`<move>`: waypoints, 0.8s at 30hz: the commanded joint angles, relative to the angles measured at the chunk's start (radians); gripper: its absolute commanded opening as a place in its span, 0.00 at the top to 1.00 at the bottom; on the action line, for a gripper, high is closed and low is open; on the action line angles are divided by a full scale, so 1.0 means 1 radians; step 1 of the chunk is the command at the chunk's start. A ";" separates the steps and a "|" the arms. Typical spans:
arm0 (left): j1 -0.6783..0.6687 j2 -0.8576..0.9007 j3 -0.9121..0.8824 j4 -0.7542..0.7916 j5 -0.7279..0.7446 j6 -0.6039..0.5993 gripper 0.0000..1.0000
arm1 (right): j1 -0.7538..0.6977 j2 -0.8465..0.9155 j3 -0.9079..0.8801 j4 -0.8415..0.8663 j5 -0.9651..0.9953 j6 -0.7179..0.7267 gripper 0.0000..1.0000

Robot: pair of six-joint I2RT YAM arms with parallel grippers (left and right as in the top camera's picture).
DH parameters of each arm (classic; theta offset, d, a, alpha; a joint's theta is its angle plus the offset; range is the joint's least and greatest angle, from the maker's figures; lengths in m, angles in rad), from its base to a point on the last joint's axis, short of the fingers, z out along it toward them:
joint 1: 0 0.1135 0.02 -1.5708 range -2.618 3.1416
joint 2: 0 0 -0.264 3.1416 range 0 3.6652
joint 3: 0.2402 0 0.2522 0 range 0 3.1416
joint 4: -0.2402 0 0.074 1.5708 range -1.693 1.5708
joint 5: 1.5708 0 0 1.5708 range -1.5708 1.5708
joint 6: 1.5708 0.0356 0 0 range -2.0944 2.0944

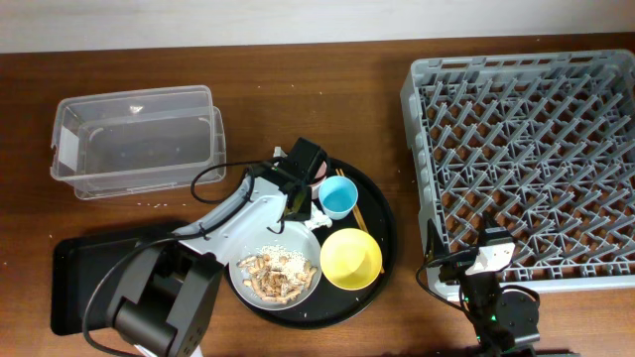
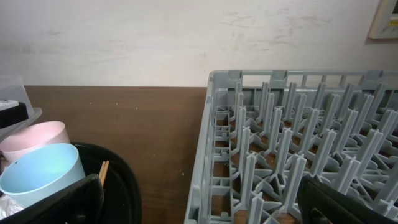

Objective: Sort waste into correct bins and load items into the dishwasher rack
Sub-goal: 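Lower the left gripper and grasp the crumpled white tissue, then carry the tissue left and release it into the clear bin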

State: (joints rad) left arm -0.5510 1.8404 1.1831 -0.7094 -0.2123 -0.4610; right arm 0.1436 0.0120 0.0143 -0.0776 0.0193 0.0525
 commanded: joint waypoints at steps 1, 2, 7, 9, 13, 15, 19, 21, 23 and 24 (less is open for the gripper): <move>0.002 0.007 -0.008 0.002 0.006 0.011 0.62 | -0.006 -0.006 -0.009 -0.002 0.012 0.004 0.02; 0.002 0.004 -0.008 0.002 0.006 0.011 0.65 | -0.006 -0.006 -0.009 -0.002 0.012 0.004 0.02; 0.002 -0.027 -0.007 -0.002 0.006 0.011 0.76 | -0.006 -0.006 -0.009 -0.002 0.012 0.004 0.02; 0.002 -0.048 -0.007 -0.005 0.006 0.011 0.78 | -0.006 -0.006 -0.009 -0.002 0.012 0.004 0.02; 0.002 -0.105 -0.007 -0.015 0.006 0.011 0.91 | -0.006 -0.006 -0.009 -0.002 0.012 0.004 0.02; 0.002 -0.114 -0.007 -0.020 0.006 0.011 0.97 | -0.006 -0.006 -0.009 -0.002 0.012 0.004 0.02; 0.002 -0.122 -0.007 -0.037 0.006 0.010 0.99 | -0.006 -0.006 -0.009 -0.002 0.012 0.004 0.02; 0.002 -0.130 -0.007 -0.048 0.006 0.010 0.99 | -0.006 -0.006 -0.009 -0.002 0.012 0.004 0.02; 0.002 -0.147 -0.007 -0.055 0.006 0.005 0.99 | -0.006 -0.006 -0.009 -0.002 0.012 0.004 0.02; 0.002 -0.157 -0.007 -0.056 0.006 0.003 0.99 | -0.006 -0.006 -0.009 -0.002 0.012 0.004 0.02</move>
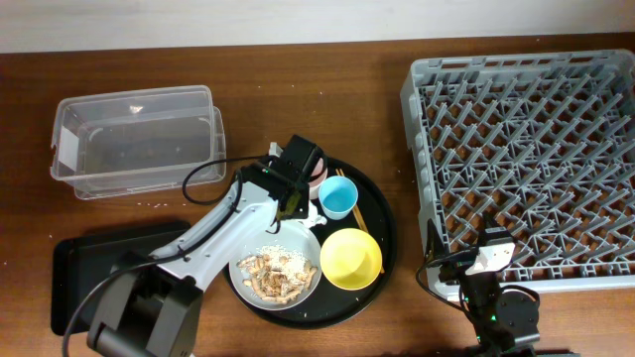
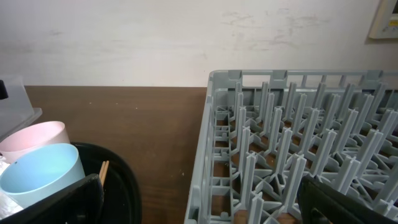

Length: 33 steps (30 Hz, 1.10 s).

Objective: Sort waste into correct bins and load items into the dishwasher rack
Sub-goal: 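Carry the tissue left and release it into the clear bin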

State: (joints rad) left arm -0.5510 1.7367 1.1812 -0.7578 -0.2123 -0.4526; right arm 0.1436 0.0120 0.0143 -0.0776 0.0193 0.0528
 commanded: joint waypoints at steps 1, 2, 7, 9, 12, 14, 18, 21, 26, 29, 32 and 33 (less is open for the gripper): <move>0.003 -0.071 -0.005 -0.008 0.007 -0.006 0.99 | -0.006 -0.006 -0.009 -0.002 0.012 0.003 0.01; 0.002 -0.087 -0.005 -0.009 0.007 -0.006 0.99 | -0.006 -0.006 -0.009 -0.002 0.012 0.003 0.02; 0.002 -0.184 -0.005 -0.014 0.007 -0.006 0.99 | -0.006 -0.006 -0.009 -0.002 0.012 0.003 0.02; 0.003 -0.224 -0.005 -0.013 0.006 -0.006 0.99 | -0.006 -0.006 -0.009 -0.002 0.012 0.003 0.02; 0.005 -0.264 -0.005 -0.002 0.006 -0.006 0.99 | -0.006 -0.006 -0.009 -0.002 0.012 0.003 0.02; 0.011 -0.281 -0.005 0.004 0.006 -0.006 0.99 | -0.006 -0.006 -0.009 -0.002 0.012 0.003 0.02; 0.019 -0.298 -0.005 0.006 0.007 -0.029 0.99 | -0.006 -0.006 -0.009 -0.002 0.012 0.003 0.02; 0.023 -0.319 -0.002 0.006 -0.014 -0.032 0.99 | -0.006 -0.006 -0.009 -0.002 0.012 0.003 0.02; 0.086 -0.416 0.000 0.056 -0.177 -0.032 0.99 | -0.006 -0.006 -0.009 -0.002 0.012 0.003 0.02; 0.134 -0.457 0.000 0.139 -0.277 -0.032 0.99 | -0.006 -0.006 -0.009 -0.002 0.012 0.003 0.02; 0.214 -0.462 0.000 0.253 -0.400 -0.031 0.99 | -0.006 -0.006 -0.009 -0.002 0.012 0.003 0.02; 0.245 -0.457 -0.001 0.283 -0.412 -0.029 0.99 | -0.006 -0.006 -0.009 -0.002 0.012 0.003 0.02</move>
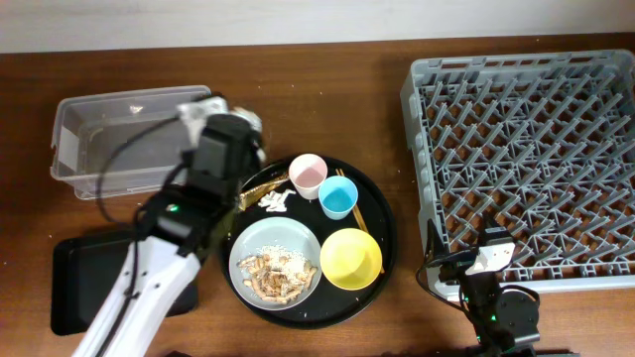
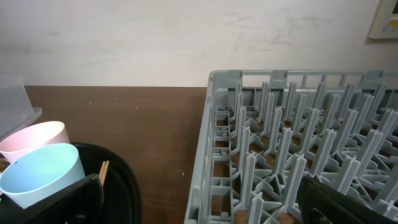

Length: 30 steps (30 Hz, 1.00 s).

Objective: Sort waste into correct bins and load items into the dishwasher rack
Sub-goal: 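Carry the tissue left and release it into the clear bin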

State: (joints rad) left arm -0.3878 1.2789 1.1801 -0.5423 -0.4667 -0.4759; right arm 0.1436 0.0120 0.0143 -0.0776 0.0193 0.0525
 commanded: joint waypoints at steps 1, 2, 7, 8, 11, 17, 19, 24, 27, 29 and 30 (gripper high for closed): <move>0.108 0.009 0.000 0.090 -0.159 0.000 0.99 | -0.006 -0.006 -0.009 -0.002 0.012 0.004 0.02; 0.142 0.021 0.000 0.114 -0.158 0.000 0.99 | -0.006 -0.006 -0.009 -0.002 0.012 0.004 0.02; 0.280 0.122 0.000 0.187 -0.159 0.003 0.98 | -0.006 -0.006 -0.009 -0.002 0.012 0.004 0.02; 0.296 0.136 0.000 0.191 -0.158 0.003 0.96 | -0.006 -0.006 -0.009 -0.002 0.012 0.004 0.02; 0.357 0.202 0.000 0.201 -0.158 0.003 0.76 | -0.006 -0.006 -0.009 -0.002 0.012 0.004 0.02; 0.377 0.229 0.001 0.204 -0.131 0.006 0.18 | -0.006 -0.006 -0.009 -0.002 0.012 0.004 0.02; 0.365 0.212 0.001 0.188 -0.080 0.027 0.13 | -0.006 -0.006 -0.009 -0.002 0.012 0.004 0.02; 0.314 0.085 0.001 0.082 0.198 0.029 0.13 | -0.006 -0.006 -0.009 -0.002 0.012 0.004 0.02; 0.262 -0.045 0.001 -0.023 0.440 0.029 0.13 | -0.006 -0.006 -0.009 -0.002 0.012 0.004 0.02; 0.224 -0.098 0.000 -0.104 0.477 0.029 0.13 | -0.006 -0.006 -0.009 -0.002 0.012 0.004 0.02; 0.206 -0.111 0.000 -0.143 0.482 0.029 0.13 | -0.006 -0.006 -0.009 -0.002 0.012 0.004 0.02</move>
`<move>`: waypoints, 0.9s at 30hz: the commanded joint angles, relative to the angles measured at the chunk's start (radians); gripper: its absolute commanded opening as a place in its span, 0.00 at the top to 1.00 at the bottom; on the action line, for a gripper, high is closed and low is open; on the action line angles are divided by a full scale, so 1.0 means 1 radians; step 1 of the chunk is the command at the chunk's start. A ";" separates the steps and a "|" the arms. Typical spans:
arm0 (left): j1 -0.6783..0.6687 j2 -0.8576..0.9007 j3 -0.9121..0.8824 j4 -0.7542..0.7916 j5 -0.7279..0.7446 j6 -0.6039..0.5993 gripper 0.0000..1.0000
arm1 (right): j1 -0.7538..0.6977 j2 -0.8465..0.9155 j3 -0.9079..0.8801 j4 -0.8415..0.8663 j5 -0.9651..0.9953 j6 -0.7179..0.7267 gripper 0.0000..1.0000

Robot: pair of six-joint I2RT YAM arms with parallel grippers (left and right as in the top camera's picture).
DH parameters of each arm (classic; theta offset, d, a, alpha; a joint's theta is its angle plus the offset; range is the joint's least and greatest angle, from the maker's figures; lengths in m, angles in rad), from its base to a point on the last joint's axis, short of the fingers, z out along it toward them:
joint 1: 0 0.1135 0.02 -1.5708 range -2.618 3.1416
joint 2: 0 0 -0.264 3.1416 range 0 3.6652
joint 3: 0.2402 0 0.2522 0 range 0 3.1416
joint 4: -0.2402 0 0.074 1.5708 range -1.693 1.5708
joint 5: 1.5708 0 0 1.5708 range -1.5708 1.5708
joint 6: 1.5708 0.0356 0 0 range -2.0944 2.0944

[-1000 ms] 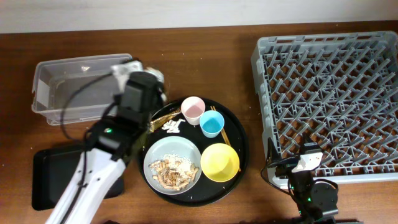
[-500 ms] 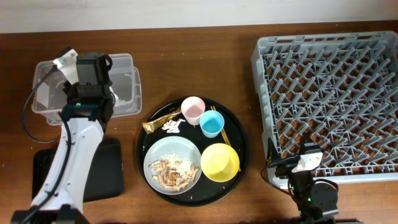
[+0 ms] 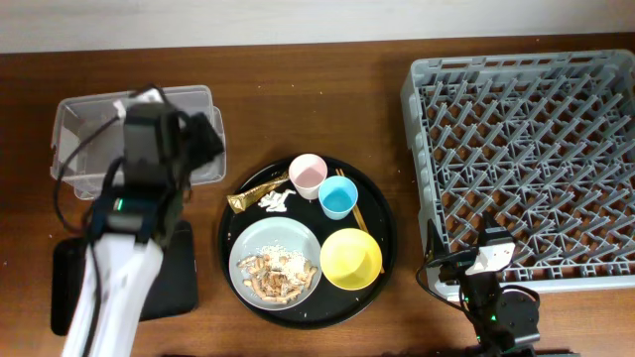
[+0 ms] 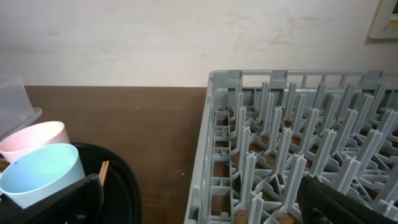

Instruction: Sort waste into correct bins and load items into the dishwasher rack

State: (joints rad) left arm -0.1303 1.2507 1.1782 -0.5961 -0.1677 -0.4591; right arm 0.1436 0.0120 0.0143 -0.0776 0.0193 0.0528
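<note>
A round black tray holds a pink cup, a blue cup, a yellow bowl, a grey plate of food scraps, chopsticks, a gold wrapper and white scraps. My left gripper hangs over the right part of the clear plastic bin; its jaws are too blurred to read. At the rack's near left corner my right gripper rests open and empty. The grey dishwasher rack is empty. The right wrist view shows the pink cup and the blue cup.
A flat black rectangular tray lies at the front left, partly under my left arm. The rack wall stands close to my right gripper, with bare brown table between it and the round tray.
My left arm has moved left, from the bin's right end to above the bin's right part. The right arm and everything on the round tray are unchanged.
My left gripper was low on the round tray beside the blue cup, covering the pink cup, and stayed there at the second moment. Then it was raised near the bin's right end with something pale at its tip. Now it is over the bin.
</note>
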 commanded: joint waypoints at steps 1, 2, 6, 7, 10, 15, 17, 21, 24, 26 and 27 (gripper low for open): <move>-0.078 -0.090 0.002 -0.143 0.184 0.012 0.14 | -0.006 -0.006 -0.009 -0.002 0.012 0.003 0.02; -0.099 -0.090 0.002 -0.189 0.184 0.012 0.15 | -0.006 -0.006 -0.009 -0.002 0.012 0.003 0.02; -0.190 -0.051 -0.032 -0.288 0.185 0.000 0.32 | -0.006 -0.006 -0.009 -0.002 0.012 0.003 0.02; -0.211 -0.035 -0.044 -0.285 0.183 0.001 0.32 | -0.006 -0.006 -0.009 -0.002 0.012 0.003 0.01; -0.258 0.050 -0.068 -0.257 0.148 0.001 0.32 | -0.006 -0.006 -0.009 -0.002 0.012 0.003 0.02; -0.259 0.174 -0.068 -0.230 0.119 -0.019 0.36 | -0.006 -0.006 -0.009 -0.002 0.012 0.003 0.02; -0.260 0.228 -0.068 -0.208 0.120 -0.018 0.37 | -0.006 -0.006 -0.009 -0.002 0.012 0.003 0.02; -0.260 0.317 -0.068 -0.200 0.119 -0.018 0.37 | -0.006 -0.006 -0.009 -0.002 0.012 0.003 0.02; -0.260 0.377 -0.068 -0.191 0.119 -0.018 0.37 | -0.006 -0.006 -0.009 -0.002 0.012 0.003 0.02; -0.260 0.401 -0.068 -0.176 0.101 -0.018 0.38 | -0.006 -0.006 -0.009 -0.002 0.012 0.003 0.02; -0.260 0.412 -0.068 -0.168 0.081 -0.019 0.41 | -0.006 -0.006 -0.009 -0.002 0.012 0.003 0.02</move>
State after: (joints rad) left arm -0.3878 1.6249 1.1217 -0.7818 -0.0360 -0.4679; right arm 0.1436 0.0120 0.0143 -0.0776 0.0193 0.0528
